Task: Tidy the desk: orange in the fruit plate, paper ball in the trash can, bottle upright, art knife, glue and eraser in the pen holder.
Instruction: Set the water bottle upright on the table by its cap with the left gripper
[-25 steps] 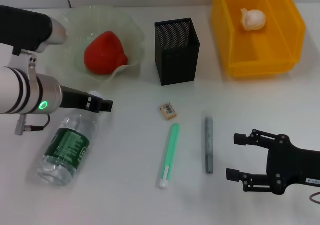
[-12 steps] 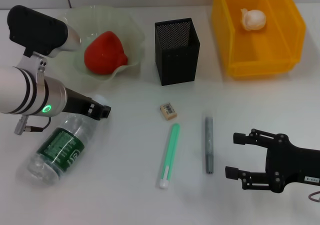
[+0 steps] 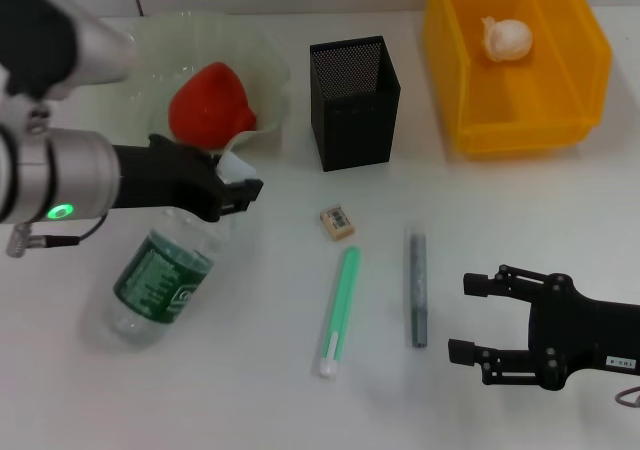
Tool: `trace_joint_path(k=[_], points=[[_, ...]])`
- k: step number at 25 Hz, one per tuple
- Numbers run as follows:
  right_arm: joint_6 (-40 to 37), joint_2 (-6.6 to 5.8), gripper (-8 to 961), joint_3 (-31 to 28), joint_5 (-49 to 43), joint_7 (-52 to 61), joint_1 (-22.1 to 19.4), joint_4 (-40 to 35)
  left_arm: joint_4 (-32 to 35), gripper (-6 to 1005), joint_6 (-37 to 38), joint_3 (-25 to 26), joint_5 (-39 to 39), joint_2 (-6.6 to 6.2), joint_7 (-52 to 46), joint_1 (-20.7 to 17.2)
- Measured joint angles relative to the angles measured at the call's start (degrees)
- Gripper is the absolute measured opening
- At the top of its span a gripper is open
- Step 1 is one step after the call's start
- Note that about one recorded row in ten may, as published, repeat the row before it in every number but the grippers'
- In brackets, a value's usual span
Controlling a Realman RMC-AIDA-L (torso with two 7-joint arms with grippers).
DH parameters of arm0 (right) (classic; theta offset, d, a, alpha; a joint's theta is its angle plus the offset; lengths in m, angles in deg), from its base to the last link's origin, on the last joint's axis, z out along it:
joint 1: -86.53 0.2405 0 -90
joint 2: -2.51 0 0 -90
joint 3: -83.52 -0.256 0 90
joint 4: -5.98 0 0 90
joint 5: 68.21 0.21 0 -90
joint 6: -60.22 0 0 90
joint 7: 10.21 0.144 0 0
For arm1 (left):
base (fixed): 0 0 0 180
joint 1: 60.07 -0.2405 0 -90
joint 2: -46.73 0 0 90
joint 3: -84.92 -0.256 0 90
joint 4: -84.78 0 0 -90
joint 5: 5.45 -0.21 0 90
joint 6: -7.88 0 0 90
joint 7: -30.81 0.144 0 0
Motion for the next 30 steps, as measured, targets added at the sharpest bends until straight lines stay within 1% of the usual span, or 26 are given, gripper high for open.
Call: trace_joint_path(k=[1, 2, 5, 6, 8, 9, 10, 11, 12, 14, 17, 18, 23, 30], points=[[0.0, 0.0, 841, 0.0, -0.04, 0.14, 0.03, 0.06, 0.51, 433, -0.72, 2.3, 6.46, 0.01, 7.61, -2.72], [0.0, 0.0, 841, 0.0, -0.04, 0.14, 0.03, 0.06, 0.51, 433, -0.72, 2.3, 6.46, 0.01, 7.61, -2.72], [0.0, 0.0, 841, 0.02, -0.08, 0.43, 0.12, 0.09, -0.12, 434, -1.58, 4.34, 14.58, 0.02, 17.83, -5.98], [0.0, 0.0, 841, 0.08, -0.08, 0.49, 0.13, 0.1, -1.18, 434, -1.69, 5.71, 20.45, 0.03, 24.8, -8.08], [0.0, 0.0, 841, 0.13, -0.08, 0.53, 0.13, 0.1, -1.18, 434, -1.69, 5.71, 20.45, 0.03, 24.8, -8.08], [0.0, 0.0, 841, 0.2, -0.09, 0.61, 0.14, 0.06, -2.77, 434, -1.48, 7.15, 26.6, 0.05, 31.73, -9.71], [0.0, 0.0, 841, 0.28, -0.1, 0.75, 0.15, -0.01, -3.37, 434, -1.33, 7.55, 28.11, 0.05, 33.99, -10.12], [0.0, 0.0, 841, 0.36, -0.13, 1.13, 0.25, -0.08, -5.06, 434, -0.9, 8.61, 32.11, 0.01, 39.38, -10.95], [0.0, 0.0, 841, 0.36, -0.13, 1.13, 0.25, -0.08, -5.06, 434, -0.9, 8.61, 32.11, 0.01, 39.38, -10.95], [0.0, 0.0, 841, 0.42, -0.14, 1.54, 0.36, -0.14, -6.87, 434, -0.4, 9.91, 34.98, -0.04, 43.6, -11.41], [0.0, 0.0, 840, 0.44, -0.17, 1.87, 0.48, -0.21, -8.16, 434, -0.21, 10.79, 36.6, -0.05, 45.55, -11.49], [0.0, 0.0, 840, 0.44, -0.17, 1.87, 0.48, -0.21, -10.16, 433, 0.1, 11.85, 38.86, -0.05, 48.39, -11.46], [-0.08, 0.0, 840, 0.4, -0.82, 2.62, 0.5, -0.29, -12.27, 433, 0.19, 13.05, 39.76, 0.02, 50.15, -10.9], [-0.19, 0.0, 840, 0.44, -0.93, 2.91, 0.43, -0.27, -15.06, 465, 0.88, 14.67, 43.09, 0.01, 50.27, -10.36]])
